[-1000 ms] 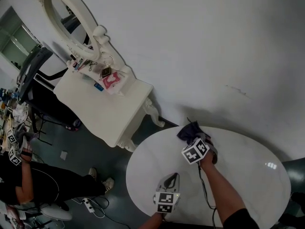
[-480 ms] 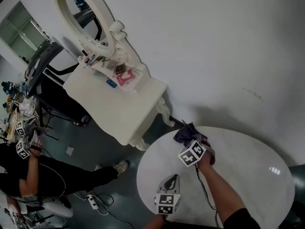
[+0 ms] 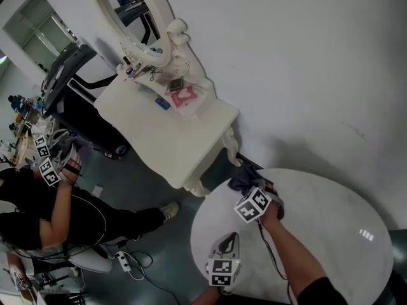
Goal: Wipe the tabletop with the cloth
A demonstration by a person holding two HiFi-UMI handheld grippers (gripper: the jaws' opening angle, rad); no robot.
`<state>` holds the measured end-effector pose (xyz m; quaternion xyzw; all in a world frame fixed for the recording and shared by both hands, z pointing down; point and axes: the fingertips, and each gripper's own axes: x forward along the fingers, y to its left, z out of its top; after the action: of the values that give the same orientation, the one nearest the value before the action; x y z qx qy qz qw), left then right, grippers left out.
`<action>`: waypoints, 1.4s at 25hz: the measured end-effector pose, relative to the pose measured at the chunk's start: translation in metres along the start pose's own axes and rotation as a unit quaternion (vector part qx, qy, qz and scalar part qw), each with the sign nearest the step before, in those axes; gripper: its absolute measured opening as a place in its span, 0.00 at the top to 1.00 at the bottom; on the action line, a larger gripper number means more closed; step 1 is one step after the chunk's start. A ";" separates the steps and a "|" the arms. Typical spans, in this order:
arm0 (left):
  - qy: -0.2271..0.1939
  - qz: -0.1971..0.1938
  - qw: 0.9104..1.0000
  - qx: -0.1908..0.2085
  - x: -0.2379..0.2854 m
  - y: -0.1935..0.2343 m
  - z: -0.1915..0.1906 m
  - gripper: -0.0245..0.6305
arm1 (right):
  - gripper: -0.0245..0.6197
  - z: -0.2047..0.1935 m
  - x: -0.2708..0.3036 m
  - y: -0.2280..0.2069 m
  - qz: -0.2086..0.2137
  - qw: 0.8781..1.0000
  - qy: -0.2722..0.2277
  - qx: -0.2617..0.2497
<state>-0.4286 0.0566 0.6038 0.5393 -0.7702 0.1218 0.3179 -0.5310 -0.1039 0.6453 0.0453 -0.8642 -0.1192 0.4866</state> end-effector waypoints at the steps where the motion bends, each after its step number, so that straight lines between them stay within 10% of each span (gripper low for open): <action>1: -0.002 0.003 1.000 -0.002 -0.001 0.003 0.000 0.96 | 0.90 0.004 0.001 0.005 0.004 1.000 -0.002 -0.004; 14: 0.004 0.031 0.999 -0.027 -0.019 0.034 -0.012 0.96 | 0.90 0.042 0.002 0.080 0.055 0.996 -0.036 -0.052; 35: 0.004 0.049 0.999 -0.019 -0.018 0.038 -0.012 0.96 | 0.90 0.012 -0.020 0.093 0.075 0.996 -0.049 0.003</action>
<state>-0.4552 0.0914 0.6078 0.4941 -0.7969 0.1244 0.3246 -0.5274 -0.0078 0.6461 -0.0242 -0.8884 -0.0816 0.4511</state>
